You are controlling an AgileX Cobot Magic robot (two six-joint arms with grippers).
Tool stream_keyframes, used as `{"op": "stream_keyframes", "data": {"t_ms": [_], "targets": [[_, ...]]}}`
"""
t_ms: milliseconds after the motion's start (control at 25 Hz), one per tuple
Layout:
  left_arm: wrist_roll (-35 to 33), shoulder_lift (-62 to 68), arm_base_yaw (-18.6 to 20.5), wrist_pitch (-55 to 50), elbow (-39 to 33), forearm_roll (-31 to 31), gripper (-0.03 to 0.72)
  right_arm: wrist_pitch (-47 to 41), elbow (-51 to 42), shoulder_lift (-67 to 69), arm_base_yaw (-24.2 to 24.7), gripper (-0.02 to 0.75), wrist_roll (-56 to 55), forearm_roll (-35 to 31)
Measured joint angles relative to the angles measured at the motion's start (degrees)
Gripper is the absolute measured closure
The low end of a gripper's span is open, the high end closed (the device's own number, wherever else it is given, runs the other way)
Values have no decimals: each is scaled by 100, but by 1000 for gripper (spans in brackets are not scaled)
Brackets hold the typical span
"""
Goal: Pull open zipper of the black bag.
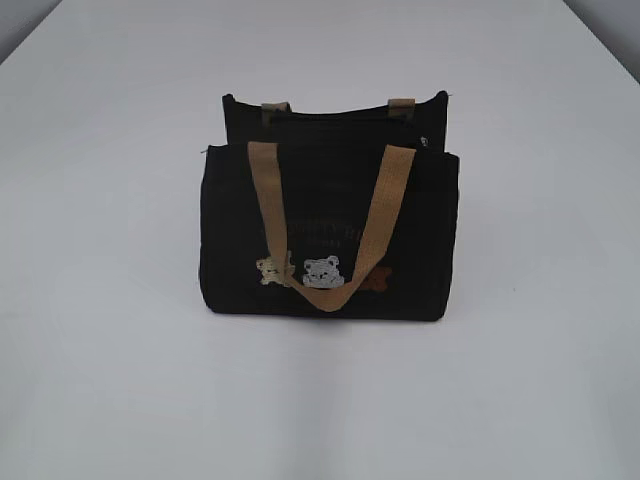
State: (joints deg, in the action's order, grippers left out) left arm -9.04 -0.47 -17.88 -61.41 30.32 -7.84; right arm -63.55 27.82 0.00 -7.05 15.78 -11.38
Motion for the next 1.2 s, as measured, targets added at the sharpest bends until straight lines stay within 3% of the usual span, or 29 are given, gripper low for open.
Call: {"op": "stream_keyframes", "data": {"t_ms": [200, 560, 640, 760, 840, 1200], "targets": [[5, -6, 0, 25, 0, 7, 455, 13, 0, -42, 0, 488, -87, 12], [5, -6, 16, 27, 0, 7, 455, 13, 0, 86, 0, 496, -105, 12], [5, -6, 288, 27, 0, 7, 455, 18, 0, 29, 14, 496, -105, 7], [5, -6, 1284, 33, 0, 7, 455, 18, 0, -39, 354, 496, -105, -10], [5, -6, 1705, 33, 0, 7, 455, 13, 0, -39, 520, 496, -105, -29], [5, -6, 1670, 35, 0, 7, 455, 13, 0, -39, 534, 496, -105, -157]]}}
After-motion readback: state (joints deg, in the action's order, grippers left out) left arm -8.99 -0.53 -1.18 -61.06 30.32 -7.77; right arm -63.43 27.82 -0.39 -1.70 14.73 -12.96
